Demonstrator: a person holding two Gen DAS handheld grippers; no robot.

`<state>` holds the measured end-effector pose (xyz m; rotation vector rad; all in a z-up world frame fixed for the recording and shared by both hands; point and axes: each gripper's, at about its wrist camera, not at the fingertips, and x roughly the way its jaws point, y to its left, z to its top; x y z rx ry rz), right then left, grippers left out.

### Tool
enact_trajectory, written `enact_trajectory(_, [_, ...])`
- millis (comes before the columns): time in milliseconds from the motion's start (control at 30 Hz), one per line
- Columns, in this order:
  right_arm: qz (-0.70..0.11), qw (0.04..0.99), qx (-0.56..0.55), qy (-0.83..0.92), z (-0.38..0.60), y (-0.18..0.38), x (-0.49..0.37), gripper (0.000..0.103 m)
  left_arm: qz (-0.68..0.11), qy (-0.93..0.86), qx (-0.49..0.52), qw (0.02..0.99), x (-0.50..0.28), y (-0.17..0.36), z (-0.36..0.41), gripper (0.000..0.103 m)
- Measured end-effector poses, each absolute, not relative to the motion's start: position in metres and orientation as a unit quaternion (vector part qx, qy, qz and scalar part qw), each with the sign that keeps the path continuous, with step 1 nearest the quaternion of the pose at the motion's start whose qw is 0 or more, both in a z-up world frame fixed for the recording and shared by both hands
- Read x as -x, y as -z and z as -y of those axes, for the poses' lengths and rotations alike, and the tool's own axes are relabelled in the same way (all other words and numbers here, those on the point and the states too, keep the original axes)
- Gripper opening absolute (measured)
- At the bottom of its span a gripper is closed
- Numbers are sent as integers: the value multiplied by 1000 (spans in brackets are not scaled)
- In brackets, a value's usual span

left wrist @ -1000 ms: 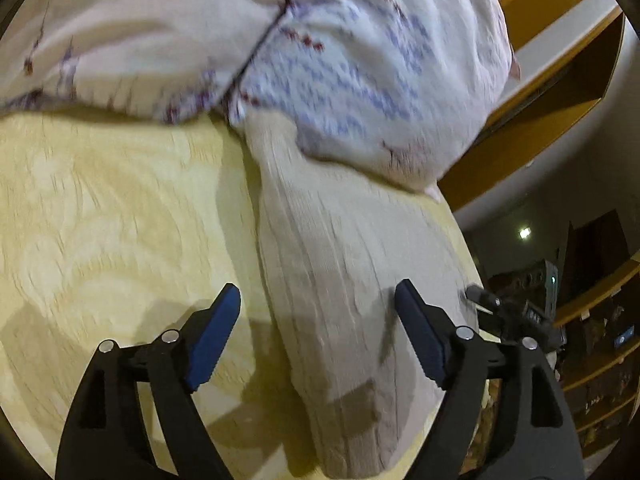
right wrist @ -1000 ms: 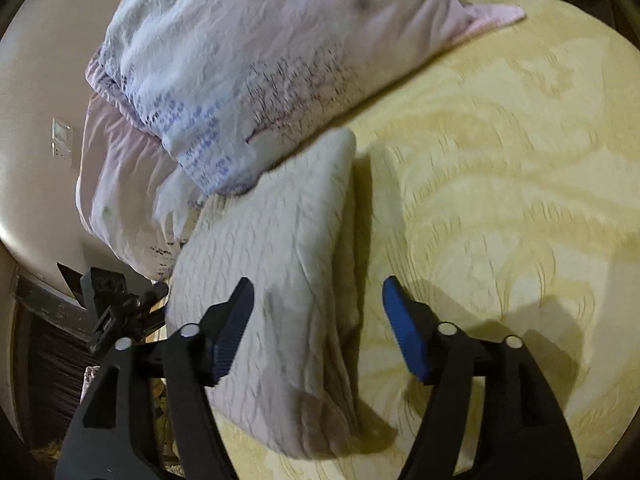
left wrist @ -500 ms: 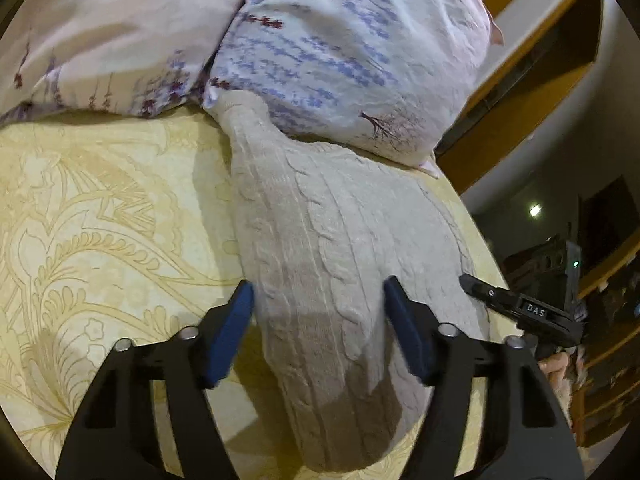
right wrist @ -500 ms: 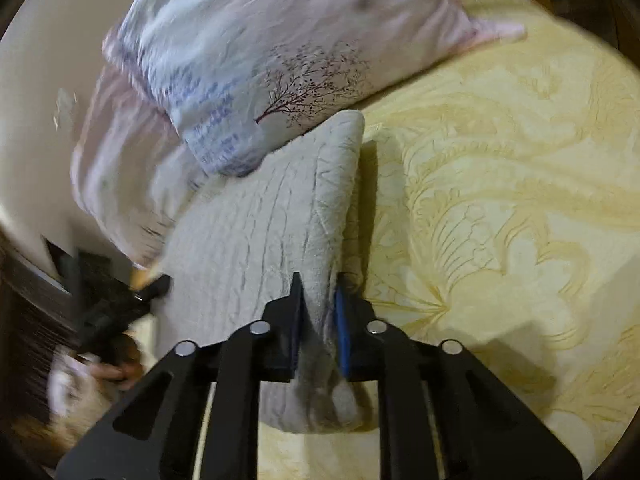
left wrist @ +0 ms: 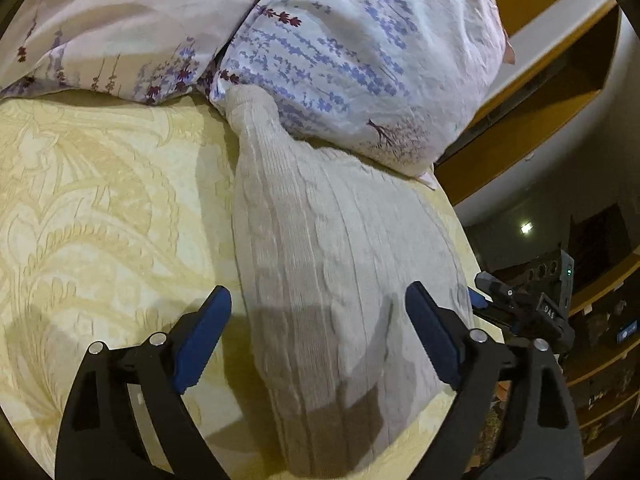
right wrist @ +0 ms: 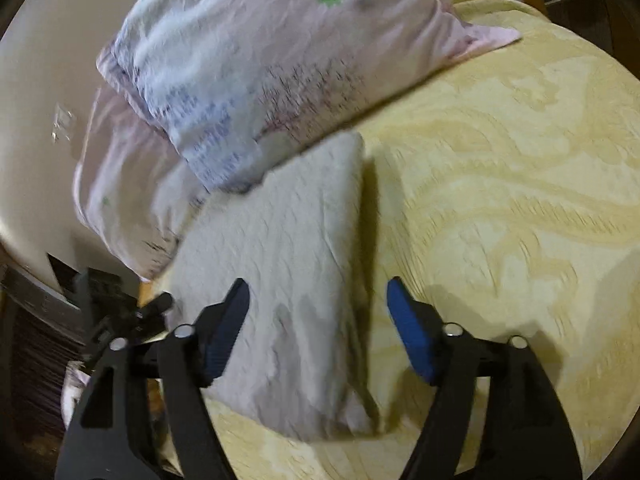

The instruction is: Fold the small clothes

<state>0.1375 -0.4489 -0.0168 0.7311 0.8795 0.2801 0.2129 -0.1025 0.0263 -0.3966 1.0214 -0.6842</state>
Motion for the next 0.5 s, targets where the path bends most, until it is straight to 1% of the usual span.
enact_trajectory(133, [-447, 803, -368, -142, 453, 28, -168, 71, -501, 304, 185, 789, -233, -21, 109, 93])
enact_trajectory(300, [-468, 794, -355, -154, 443, 36, -185, 71, -509, 312, 158, 786, -238, -19, 125, 97])
enact_trajectory(500, [-462, 791, -358, -184, 434, 39, -190, 72, -503, 317, 119, 796, -239, -17, 144, 99])
